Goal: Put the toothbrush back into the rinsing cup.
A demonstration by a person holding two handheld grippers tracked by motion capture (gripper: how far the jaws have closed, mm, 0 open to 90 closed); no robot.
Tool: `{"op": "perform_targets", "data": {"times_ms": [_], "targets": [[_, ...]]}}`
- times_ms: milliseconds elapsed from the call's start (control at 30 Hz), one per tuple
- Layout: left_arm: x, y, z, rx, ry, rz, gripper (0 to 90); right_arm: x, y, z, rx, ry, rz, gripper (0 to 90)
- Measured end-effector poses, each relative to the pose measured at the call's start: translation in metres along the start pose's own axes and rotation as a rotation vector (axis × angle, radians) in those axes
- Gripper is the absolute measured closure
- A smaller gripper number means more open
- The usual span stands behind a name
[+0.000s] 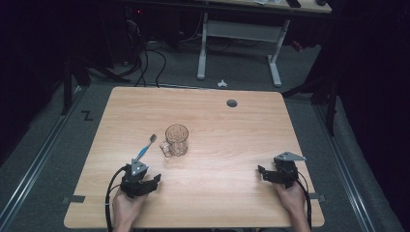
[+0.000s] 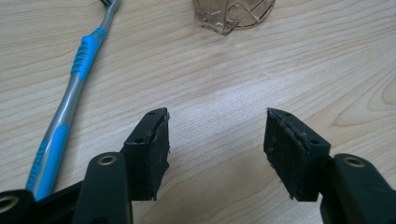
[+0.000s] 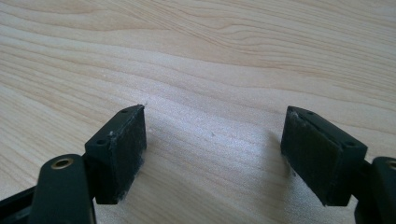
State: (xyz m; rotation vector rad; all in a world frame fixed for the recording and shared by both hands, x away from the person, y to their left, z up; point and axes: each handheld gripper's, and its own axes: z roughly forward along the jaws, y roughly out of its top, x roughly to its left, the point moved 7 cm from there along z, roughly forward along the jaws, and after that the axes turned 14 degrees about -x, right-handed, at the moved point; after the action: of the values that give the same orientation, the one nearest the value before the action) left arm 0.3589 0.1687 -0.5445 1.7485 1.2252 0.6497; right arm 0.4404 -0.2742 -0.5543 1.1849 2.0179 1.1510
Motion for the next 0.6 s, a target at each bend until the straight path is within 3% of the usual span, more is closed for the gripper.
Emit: {"op": "perform_targets", "data": {"times_ms": [600], "targets": [[0.011, -0.002, -0.012, -0.022, 0.003, -0.032, 40.7, 0.0, 0.0, 0.0, 0.0, -0.001, 0.001, 22.5]]}}
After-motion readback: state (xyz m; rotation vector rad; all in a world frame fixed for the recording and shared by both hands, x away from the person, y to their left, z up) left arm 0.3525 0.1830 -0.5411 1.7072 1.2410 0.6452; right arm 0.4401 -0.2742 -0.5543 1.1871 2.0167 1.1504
